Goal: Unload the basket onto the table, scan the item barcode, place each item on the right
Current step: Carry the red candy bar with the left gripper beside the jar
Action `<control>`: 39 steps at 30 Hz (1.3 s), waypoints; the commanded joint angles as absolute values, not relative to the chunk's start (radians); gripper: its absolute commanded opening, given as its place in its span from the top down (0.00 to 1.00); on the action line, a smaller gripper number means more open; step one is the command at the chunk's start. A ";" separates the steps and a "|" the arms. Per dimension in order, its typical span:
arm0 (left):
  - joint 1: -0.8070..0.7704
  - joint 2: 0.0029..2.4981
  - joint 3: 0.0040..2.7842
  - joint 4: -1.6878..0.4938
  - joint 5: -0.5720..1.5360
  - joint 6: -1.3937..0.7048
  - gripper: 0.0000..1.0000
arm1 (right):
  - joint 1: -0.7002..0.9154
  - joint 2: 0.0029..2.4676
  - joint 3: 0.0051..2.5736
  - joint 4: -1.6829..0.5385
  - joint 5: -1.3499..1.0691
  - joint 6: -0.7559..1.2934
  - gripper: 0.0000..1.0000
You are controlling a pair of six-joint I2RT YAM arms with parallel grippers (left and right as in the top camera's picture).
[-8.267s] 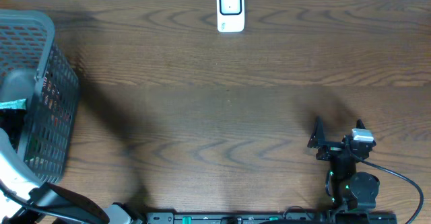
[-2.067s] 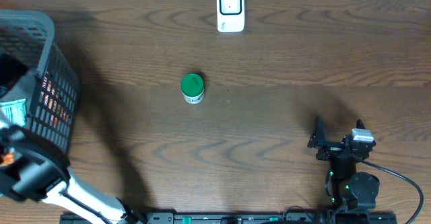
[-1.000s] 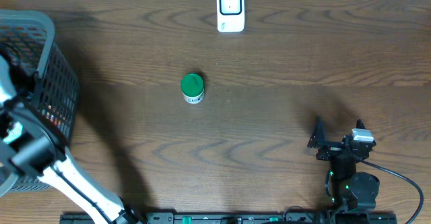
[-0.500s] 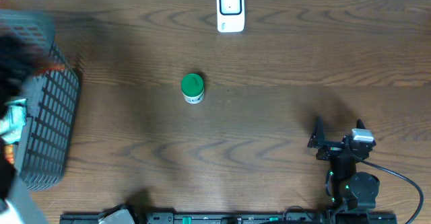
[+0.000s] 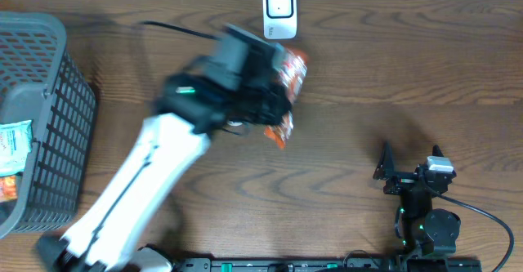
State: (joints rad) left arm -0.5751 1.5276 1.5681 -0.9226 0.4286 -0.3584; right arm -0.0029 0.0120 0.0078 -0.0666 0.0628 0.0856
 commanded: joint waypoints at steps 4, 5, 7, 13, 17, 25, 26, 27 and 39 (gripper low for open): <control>-0.739 1.755 1.473 -0.867 -0.066 -0.439 0.93 | 0.004 0.007 0.006 -0.069 0.062 0.073 0.01; -0.754 1.794 1.472 -0.867 -0.117 -0.465 0.93 | 0.004 0.007 0.006 -0.069 0.062 0.073 0.01; -0.774 1.864 1.472 -0.858 -0.183 -0.508 0.92 | 0.004 0.007 0.006 -0.069 0.062 0.073 0.01; -0.798 2.034 1.472 -0.787 -0.353 -0.605 0.93 | 0.004 0.007 0.006 -0.069 0.062 0.073 0.01; -0.798 2.035 1.472 -0.780 -0.524 -0.641 0.74 | 0.004 0.007 0.006 -0.069 0.062 0.073 0.01; -0.842 1.939 1.473 -0.797 -0.693 -0.515 0.40 | 0.004 0.007 0.006 -0.069 0.062 0.073 0.01; -0.854 1.901 1.475 -0.792 -0.693 -0.472 0.41 | 0.004 0.007 0.006 -0.069 0.062 0.073 0.01; -0.863 1.862 1.477 -0.791 -0.693 -0.442 0.40 | 0.004 0.007 0.006 -0.069 0.062 0.073 0.01; -0.344 1.113 1.542 -0.721 -0.665 -0.381 0.17 | 0.004 0.007 0.006 -0.069 0.062 0.073 0.01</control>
